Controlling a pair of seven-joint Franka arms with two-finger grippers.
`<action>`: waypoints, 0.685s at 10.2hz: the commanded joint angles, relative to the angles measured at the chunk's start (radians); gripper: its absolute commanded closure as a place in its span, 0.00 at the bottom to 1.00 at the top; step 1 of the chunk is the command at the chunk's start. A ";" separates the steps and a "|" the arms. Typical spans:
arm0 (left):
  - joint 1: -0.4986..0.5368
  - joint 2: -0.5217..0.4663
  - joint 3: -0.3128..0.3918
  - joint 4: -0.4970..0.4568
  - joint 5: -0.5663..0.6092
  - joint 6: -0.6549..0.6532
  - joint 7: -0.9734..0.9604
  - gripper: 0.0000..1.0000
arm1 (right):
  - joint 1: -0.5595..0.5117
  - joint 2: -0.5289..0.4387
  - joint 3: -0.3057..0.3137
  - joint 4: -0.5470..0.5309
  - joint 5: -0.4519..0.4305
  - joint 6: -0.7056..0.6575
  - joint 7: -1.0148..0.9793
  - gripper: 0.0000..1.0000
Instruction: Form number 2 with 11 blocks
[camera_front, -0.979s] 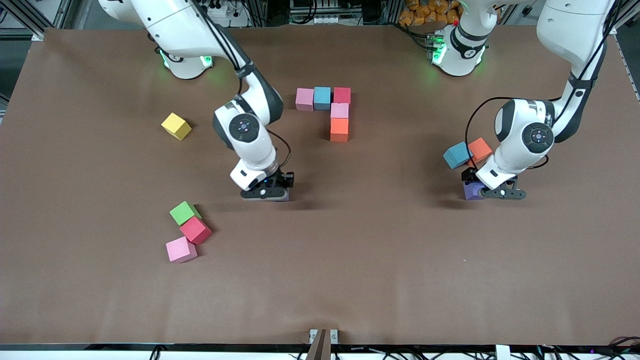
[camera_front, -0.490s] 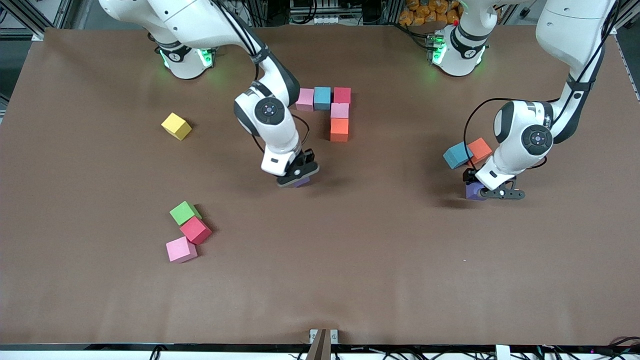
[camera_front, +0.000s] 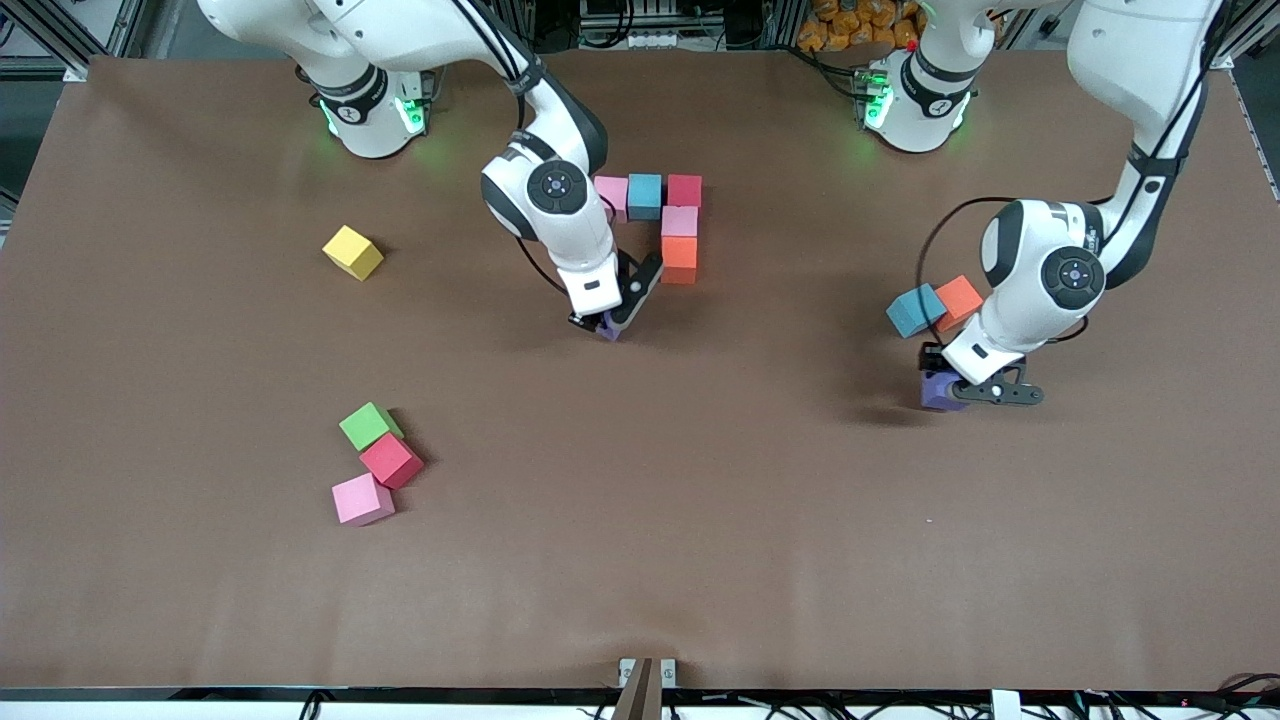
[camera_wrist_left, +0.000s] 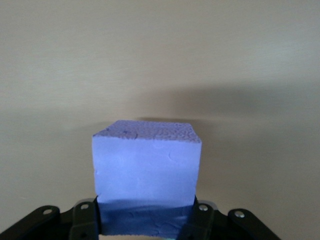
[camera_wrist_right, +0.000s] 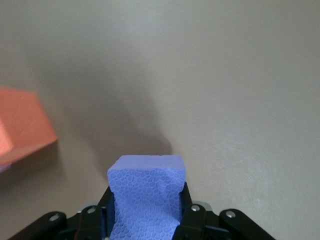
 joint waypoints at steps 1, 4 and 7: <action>-0.038 -0.086 -0.050 0.088 -0.182 -0.241 -0.063 0.99 | -0.035 -0.054 0.058 -0.064 -0.016 0.007 -0.125 0.92; -0.058 -0.137 -0.187 0.105 -0.187 -0.304 -0.383 1.00 | -0.035 -0.045 0.098 -0.066 -0.024 0.043 -0.200 0.94; -0.065 -0.137 -0.290 0.111 -0.185 -0.304 -0.673 1.00 | -0.021 -0.035 0.121 -0.121 -0.025 0.146 -0.232 0.95</action>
